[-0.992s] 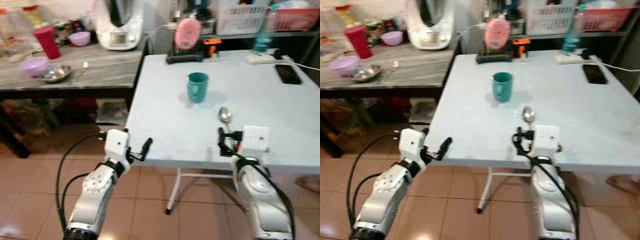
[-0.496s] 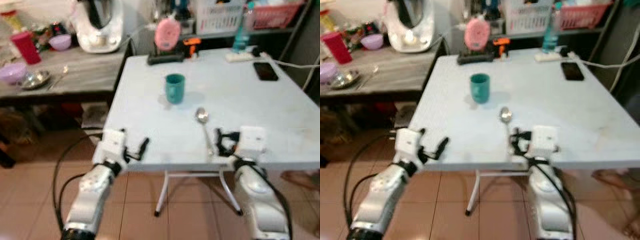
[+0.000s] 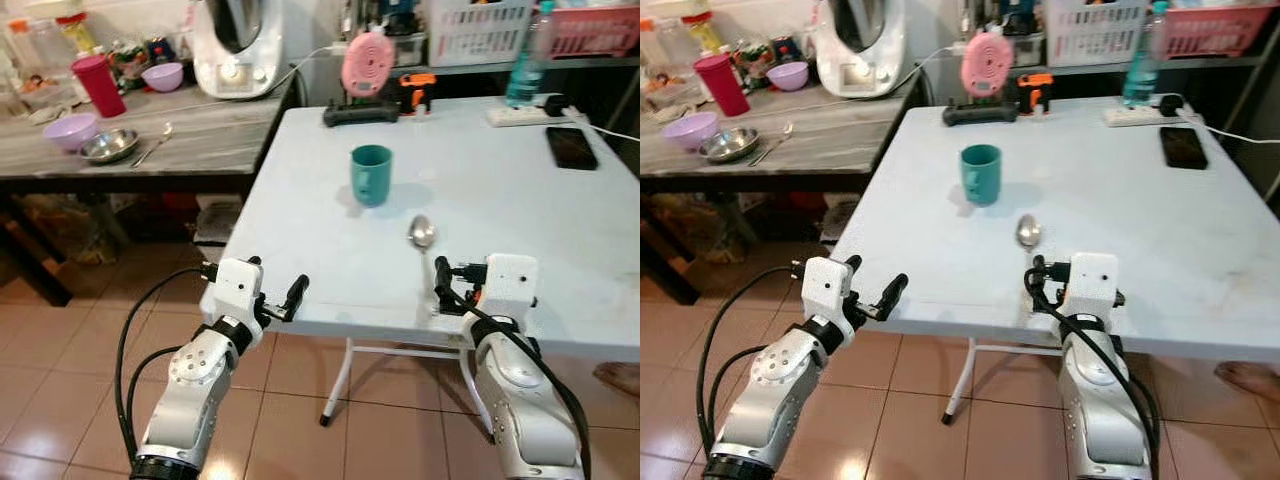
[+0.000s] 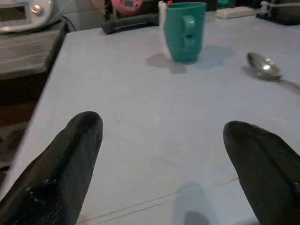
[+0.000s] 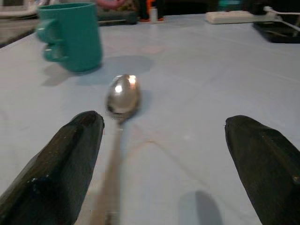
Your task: Setting the table
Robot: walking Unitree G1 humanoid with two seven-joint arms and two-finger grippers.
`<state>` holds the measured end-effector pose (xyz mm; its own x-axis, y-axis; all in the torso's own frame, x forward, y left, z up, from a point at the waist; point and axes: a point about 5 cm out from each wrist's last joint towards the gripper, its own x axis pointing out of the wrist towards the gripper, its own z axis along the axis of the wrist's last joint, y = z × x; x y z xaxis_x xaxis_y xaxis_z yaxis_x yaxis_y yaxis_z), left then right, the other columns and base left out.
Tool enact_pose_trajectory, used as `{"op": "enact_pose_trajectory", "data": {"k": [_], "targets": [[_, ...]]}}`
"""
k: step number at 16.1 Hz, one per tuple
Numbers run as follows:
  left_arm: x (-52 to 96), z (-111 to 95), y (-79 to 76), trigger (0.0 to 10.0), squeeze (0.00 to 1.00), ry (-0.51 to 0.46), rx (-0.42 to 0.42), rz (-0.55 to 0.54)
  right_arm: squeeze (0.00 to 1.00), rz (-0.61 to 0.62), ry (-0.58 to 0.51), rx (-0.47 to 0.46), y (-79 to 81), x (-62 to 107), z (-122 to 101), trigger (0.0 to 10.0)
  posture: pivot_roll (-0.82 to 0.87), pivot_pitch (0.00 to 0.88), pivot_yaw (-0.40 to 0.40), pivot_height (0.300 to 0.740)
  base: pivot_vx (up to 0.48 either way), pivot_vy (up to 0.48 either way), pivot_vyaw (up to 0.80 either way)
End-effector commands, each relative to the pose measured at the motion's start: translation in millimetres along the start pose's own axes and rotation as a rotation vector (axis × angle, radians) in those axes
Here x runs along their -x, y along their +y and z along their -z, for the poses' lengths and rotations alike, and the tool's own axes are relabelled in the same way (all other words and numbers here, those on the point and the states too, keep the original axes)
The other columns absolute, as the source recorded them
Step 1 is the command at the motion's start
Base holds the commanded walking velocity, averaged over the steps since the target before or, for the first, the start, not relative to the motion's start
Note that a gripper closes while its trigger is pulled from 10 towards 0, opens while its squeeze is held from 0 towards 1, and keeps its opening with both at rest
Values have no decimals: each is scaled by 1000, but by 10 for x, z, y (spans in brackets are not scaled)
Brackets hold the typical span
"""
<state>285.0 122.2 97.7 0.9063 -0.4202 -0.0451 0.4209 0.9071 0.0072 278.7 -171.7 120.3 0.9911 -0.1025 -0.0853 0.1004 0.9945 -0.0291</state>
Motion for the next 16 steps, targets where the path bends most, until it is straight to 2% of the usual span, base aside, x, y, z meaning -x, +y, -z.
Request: {"op": "enact_pose_trajectory", "data": {"k": [1, 6, 13, 16], "targets": [[0, -32, 10, 10000, 0, -11, -40, 16, 0, -27, -26, -8, 63, -11, -61, 10000, -268, 0, 104, 740, 0, 0, 0], [45, -66, -191, 10000, 0, -40, -3, 221, 0, -39, 13, 6, 51, -71, -36, 10000, -265, 0, 104, 740, 0, 0, 0], [56, -63, -204, 10000, 0, -32, -39, 329, 0, -35, 75, 39, -58, -217, -10, 10000, -263, 0, 105, 740, 0, 0, 0], [57, -60, -201, 10000, 0, -27, -56, 360, 0, -60, 125, 35, -84, -337, 15, 10000, -264, 0, 111, 740, 0, 0, 0]]}}
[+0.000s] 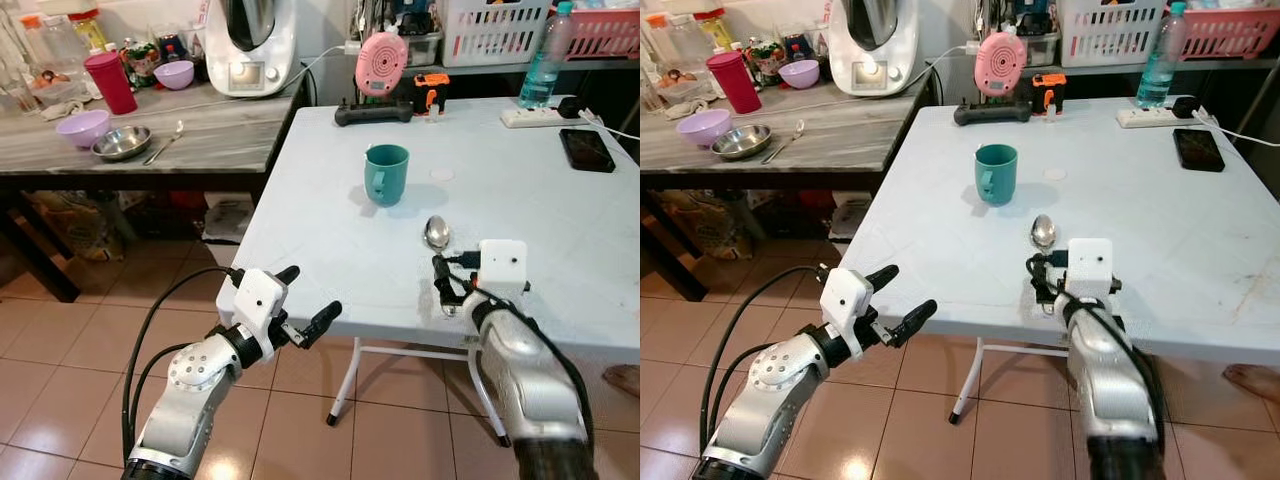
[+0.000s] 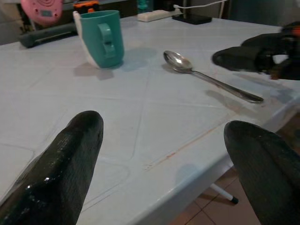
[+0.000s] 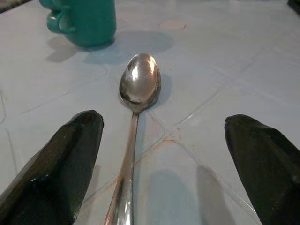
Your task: Setting the table
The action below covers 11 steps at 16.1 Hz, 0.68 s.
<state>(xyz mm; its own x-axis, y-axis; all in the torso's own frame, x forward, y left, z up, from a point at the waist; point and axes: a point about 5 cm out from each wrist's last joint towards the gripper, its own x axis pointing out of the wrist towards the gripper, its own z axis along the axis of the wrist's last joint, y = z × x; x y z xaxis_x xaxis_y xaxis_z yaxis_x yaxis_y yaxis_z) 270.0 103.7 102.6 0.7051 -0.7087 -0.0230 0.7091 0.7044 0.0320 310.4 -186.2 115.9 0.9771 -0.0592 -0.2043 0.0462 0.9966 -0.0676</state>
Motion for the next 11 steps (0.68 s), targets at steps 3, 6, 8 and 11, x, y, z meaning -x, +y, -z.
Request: {"op": "enact_pose_trajectory", "data": {"k": [3, 6, 8, 11], "targets": [[15, -6, 27, 10000, 0, 12, -25, 29, 0, -56, 18, -2, 73, -124, -38, 10000, -261, 0, 114, 740, 0, 0, 0], [26, -9, 27, 10000, 0, 16, -32, 34, 0, -113, 43, 4, 205, -243, -37, 10000, -249, 0, 114, 740, 0, 0, 0], [28, -17, 25, 10000, 0, 14, -34, 29, 0, -133, 49, 8, 266, -264, -30, 10000, -242, 0, 113, 740, 0, 0, 0], [26, -44, 21, 10000, 0, 4, -33, 23, 0, -135, 98, -30, 269, -294, 88, 10000, -235, 0, 115, 740, 0, 0, 0]]}}
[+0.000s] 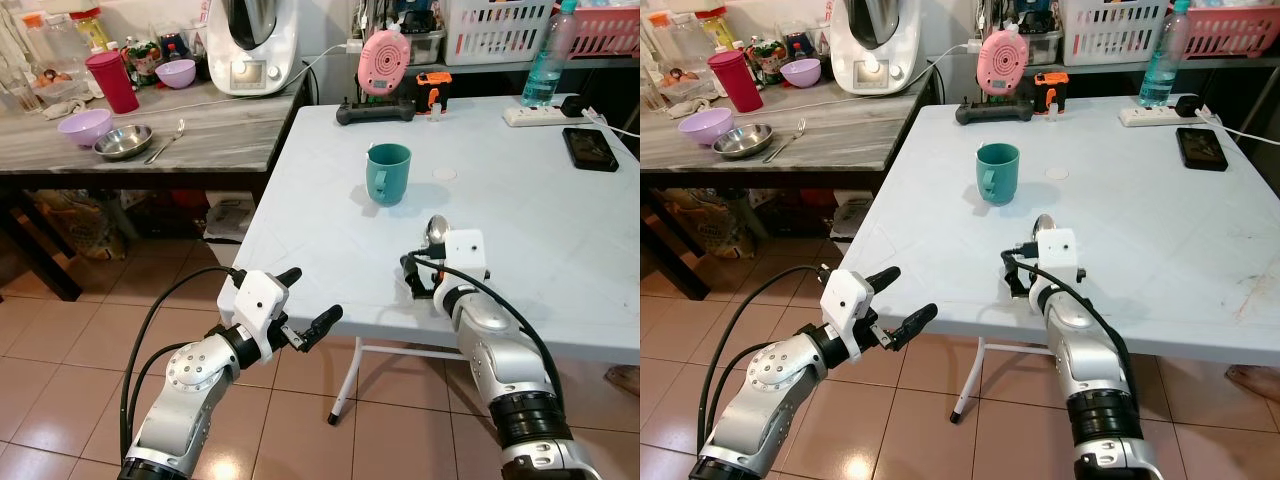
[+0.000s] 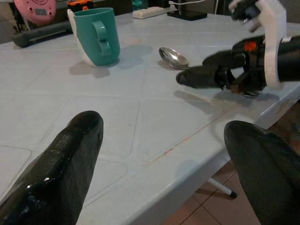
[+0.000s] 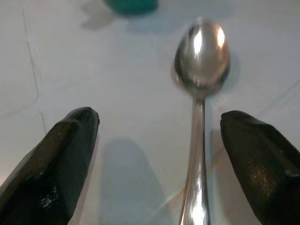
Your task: Setting the table
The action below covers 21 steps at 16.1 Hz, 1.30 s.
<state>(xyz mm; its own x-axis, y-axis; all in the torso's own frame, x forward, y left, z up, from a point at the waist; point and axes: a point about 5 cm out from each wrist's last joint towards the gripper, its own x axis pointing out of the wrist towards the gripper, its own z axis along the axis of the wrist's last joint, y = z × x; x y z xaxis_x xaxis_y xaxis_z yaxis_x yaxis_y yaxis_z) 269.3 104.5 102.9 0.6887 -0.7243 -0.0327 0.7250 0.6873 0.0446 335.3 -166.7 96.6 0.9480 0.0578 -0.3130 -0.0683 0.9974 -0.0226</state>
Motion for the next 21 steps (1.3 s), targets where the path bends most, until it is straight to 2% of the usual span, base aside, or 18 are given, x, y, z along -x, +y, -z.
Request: {"op": "enact_pose_trajectory", "data": {"k": [1, 5, 6, 7, 14, 21], "targets": [[15, -42, 19, 10000, 0, -5, -18, 1, 0, -18, -1, -22, 43, -32, -23, 10000, -236, 0, 115, 740, 0, 0, 0], [-6, -76, 15, 10000, 0, -11, -17, 15, 0, -6, 20, -11, 7, -42, 31, 10000, -238, 0, 117, 740, 0, 0, 0], [-10, -81, 7, 10000, 0, -13, -14, 20, 0, -5, 22, -20, -1, -45, 54, 6745, -237, 0, 117, 740, 0, 0, 0], [-12, -83, -2, 10000, 0, -13, -11, 28, 0, -3, 30, -24, -9, -46, 81, 0, -237, 0, 118, 740, 0, 0, 0], [22, -40, -16, 10000, 0, 37, -6, 101, 0, 25, 55, -24, -98, -42, 134, 0, -239, 0, 118, 740, 0, 0, 0], [25, 6, -44, 10000, 0, 77, 19, 120, 0, 37, 85, -25, -183, -56, 173, 0, -239, 0, 118, 740, 0, 0, 0]]}}
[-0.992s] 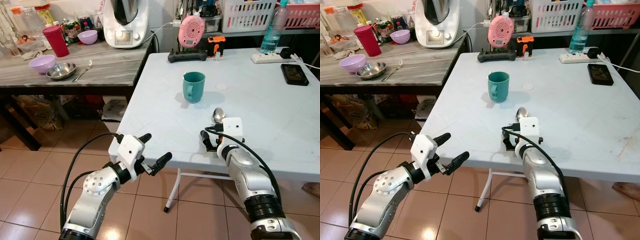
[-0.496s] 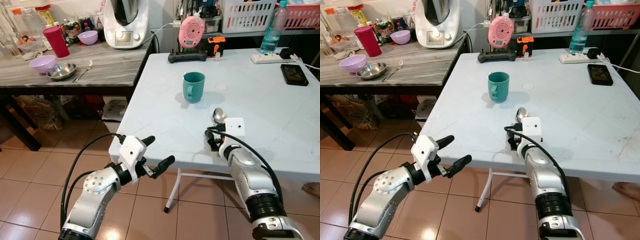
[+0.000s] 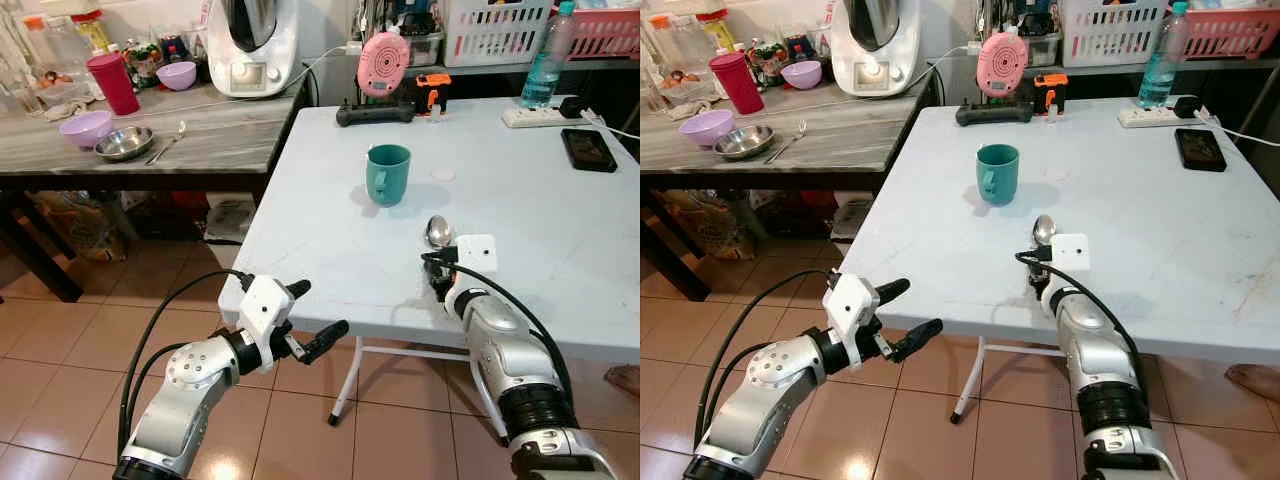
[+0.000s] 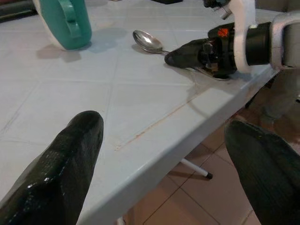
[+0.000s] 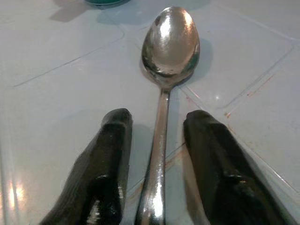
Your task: Setting the table
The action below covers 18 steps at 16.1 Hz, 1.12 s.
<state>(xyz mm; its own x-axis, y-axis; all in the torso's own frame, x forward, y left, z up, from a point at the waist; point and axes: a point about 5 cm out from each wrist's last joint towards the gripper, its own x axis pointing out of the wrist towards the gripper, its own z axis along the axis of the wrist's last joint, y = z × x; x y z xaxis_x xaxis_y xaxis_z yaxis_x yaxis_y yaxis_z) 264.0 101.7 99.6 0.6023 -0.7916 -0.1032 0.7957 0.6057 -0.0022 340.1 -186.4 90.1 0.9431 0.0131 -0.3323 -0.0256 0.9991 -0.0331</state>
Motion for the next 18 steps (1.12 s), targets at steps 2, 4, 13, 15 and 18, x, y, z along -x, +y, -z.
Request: {"op": "enact_pose_trajectory", "data": {"k": [2, 4, 13, 15, 18], "targets": [[19, -19, 16, 10000, 0, 18, -21, 13, 0, -14, 78, -15, 9, -14, 132, 0, -236, 0, 115, 740, 0, 0, 0], [21, -8, 18, 10000, 0, 28, -19, 19, 0, -19, 81, -12, 20, -13, 144, 0, -236, 0, 115, 740, 0, 0, 0], [25, 46, 44, 10000, 0, 72, -18, -3, 0, -28, 79, -14, 64, 3, 170, 0, -243, 0, 119, 740, 0, 0, 0], [25, 49, 46, 10000, 0, 73, -22, -8, 0, -15, 50, -21, 51, 7, 110, 0, -240, 0, 117, 740, 0, 0, 0], [33, 11, 170, 10000, 0, 42, -45, -119, 0, 49, -132, -65, 12, 90, -188, 0, -235, 0, 113, 740, 0, 0, 0]]}}
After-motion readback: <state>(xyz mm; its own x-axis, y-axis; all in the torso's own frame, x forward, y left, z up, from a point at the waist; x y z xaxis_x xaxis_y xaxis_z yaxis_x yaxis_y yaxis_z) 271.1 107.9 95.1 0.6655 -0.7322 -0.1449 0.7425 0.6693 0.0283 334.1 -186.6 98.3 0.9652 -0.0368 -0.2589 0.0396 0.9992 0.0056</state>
